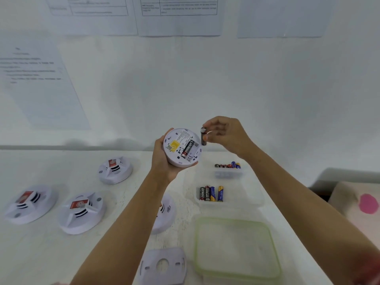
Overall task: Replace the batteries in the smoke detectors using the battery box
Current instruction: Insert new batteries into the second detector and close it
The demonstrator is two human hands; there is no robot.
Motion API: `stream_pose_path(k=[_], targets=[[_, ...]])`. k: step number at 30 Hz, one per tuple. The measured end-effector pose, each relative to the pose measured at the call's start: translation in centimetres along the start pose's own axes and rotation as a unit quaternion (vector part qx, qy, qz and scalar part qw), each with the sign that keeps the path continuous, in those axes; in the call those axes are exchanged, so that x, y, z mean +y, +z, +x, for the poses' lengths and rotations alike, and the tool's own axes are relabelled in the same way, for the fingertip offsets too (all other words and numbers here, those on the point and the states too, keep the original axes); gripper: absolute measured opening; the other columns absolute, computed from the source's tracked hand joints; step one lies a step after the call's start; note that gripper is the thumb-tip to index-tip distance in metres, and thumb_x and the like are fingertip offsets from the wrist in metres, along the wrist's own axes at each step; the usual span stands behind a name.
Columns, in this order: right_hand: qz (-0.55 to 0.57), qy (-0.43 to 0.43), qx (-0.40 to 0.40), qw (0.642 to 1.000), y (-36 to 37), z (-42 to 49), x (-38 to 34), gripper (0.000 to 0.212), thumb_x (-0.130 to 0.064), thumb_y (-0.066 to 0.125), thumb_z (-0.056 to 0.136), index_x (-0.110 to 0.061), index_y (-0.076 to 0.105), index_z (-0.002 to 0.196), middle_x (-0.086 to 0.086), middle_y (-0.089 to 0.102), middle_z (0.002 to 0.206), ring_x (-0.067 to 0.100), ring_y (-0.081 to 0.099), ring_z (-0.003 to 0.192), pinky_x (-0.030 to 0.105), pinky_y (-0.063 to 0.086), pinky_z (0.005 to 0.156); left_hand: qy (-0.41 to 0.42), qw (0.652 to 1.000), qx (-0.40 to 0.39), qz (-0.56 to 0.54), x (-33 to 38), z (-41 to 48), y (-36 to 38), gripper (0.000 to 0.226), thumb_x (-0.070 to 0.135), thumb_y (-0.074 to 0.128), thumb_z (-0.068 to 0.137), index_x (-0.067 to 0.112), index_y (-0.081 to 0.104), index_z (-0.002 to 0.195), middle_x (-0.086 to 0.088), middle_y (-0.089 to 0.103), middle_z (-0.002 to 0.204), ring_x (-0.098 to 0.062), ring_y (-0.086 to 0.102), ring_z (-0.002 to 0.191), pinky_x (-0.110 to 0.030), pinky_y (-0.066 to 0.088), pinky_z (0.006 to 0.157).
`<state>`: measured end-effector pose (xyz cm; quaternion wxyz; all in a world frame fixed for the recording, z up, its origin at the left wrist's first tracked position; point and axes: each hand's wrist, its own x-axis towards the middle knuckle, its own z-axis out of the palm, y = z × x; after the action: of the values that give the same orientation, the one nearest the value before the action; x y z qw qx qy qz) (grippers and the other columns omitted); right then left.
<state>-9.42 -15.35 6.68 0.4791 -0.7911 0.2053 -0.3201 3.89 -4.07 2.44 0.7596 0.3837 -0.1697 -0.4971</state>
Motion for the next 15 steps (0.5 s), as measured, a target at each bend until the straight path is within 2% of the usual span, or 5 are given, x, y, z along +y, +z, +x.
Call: stream_pose_path(k=[2,5,8,10,15], targets=[[-0.006,-0.040,-0.042,0.998,0.4,-0.9,-1.1,0.028,0.015,0.066,0.073,-0.005,0.064,0.091,0.003,0.067,0.081,0.005,0.066,0.067,0.021,0.056,0.072,-0.007,1.000,-0.013,0.012,0.1,-0.4,0.3,0.058,0.040,0.031,0.094,0.023,0.077,0.065,-0.007,0.074,0.081,-0.030,0.066,0.082,-0.044,0.046,0.081],[-0.107,-0.093,-0.097,0.985,1.1,-1.8,-2.0,0.023,0.010,0.066,0.076,-0.004,0.069,0.094,0.006,0.070,0.089,0.015,0.067,0.084,0.026,0.056,0.079,-0.017,0.999,-0.026,0.017,0.0,-0.8,0.4,0.059,0.040,0.029,0.095,0.025,0.077,0.064,-0.005,0.074,0.081,-0.029,0.061,0.087,-0.045,0.046,0.081],[-0.179,-0.104,-0.141,0.968,1.6,-2.4,-2.4,0.023,0.005,0.065,0.079,-0.006,0.071,0.098,0.008,0.071,0.101,0.015,0.064,0.094,0.020,0.052,0.084,-0.026,1.000,-0.017,0.004,0.0,-0.9,0.3,0.051,0.040,0.032,0.094,0.024,0.077,0.074,-0.008,0.072,0.090,-0.030,0.060,0.090,-0.047,0.047,0.079],[-0.242,-0.112,-0.166,0.949,1.8,-2.7,-2.4,0.024,0.002,0.063,0.082,-0.009,0.072,0.101,0.006,0.070,0.106,0.016,0.062,0.101,0.023,0.050,0.087,-0.023,0.999,-0.022,0.010,-0.1,-0.9,0.2,0.053,0.039,0.032,0.094,0.025,0.077,0.070,-0.006,0.073,0.087,-0.029,0.061,0.088,-0.046,0.047,0.078],[-0.367,-0.134,-0.191,0.901,1.9,-2.9,-2.0,0.026,-0.002,0.057,0.086,-0.015,0.068,0.106,0.005,0.067,0.109,0.021,0.058,0.103,0.033,0.046,0.090,-0.034,0.999,-0.024,0.010,-0.4,-1.1,0.1,0.042,0.038,0.036,0.093,0.028,0.075,0.080,-0.006,0.072,0.094,-0.030,0.061,0.093,-0.048,0.049,0.077]])
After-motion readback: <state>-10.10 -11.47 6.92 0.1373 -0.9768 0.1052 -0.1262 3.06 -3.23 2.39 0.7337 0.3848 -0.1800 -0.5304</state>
